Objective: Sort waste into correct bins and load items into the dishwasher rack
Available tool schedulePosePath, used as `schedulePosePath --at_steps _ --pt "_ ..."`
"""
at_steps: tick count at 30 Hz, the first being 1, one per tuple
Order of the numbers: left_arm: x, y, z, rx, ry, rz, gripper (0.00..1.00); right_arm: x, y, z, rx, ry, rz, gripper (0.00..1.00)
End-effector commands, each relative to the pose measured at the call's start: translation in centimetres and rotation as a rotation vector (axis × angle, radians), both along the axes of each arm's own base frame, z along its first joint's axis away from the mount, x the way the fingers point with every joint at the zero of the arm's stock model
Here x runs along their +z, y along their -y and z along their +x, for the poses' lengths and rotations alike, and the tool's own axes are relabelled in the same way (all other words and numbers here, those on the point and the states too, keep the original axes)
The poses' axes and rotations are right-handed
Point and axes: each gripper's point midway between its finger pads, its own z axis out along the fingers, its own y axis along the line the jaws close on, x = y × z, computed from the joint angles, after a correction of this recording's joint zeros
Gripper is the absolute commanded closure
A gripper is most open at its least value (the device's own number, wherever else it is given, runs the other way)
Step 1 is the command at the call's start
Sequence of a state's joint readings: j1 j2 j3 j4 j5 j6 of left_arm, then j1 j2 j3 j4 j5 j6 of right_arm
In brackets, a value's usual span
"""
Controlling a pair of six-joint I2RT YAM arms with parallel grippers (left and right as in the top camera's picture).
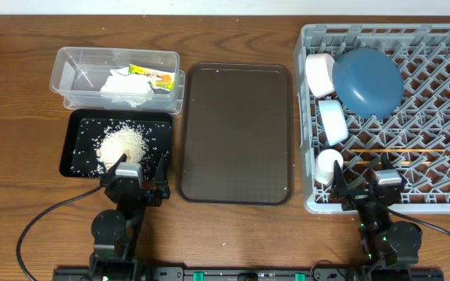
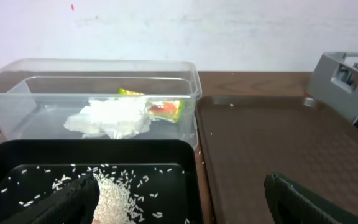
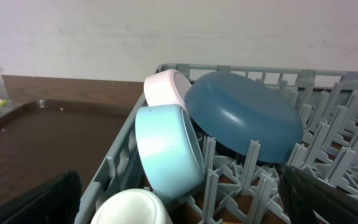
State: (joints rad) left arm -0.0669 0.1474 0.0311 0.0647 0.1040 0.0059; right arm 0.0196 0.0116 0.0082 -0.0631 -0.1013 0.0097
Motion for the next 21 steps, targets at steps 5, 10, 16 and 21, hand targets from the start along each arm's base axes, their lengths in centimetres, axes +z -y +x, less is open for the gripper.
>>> schedulePosePath --at_steps 5,10,16,21 --pt "-1.3 -0.4 -0.4 0.014 -0.018 0.025 0.12 0.0 -0.2 0.0 0.011 0.005 -0.015 0.01" --pt "-1.1 -0.5 -0.8 0.018 -0.007 0.023 0.12 0.0 -0.2 0.0 0.011 0.005 -0.015 0.01" --pt "-1.1 -0.5 -0.8 0.018 -0.007 0.023 0.12 0.0 -0.2 0.0 0.011 0.005 -0.015 0.01" --pt "-1.2 -0.5 -0.8 0.018 -0.009 0.023 0.12 0.0 -0.2 0.0 0.011 0.005 -0.015 0.01"
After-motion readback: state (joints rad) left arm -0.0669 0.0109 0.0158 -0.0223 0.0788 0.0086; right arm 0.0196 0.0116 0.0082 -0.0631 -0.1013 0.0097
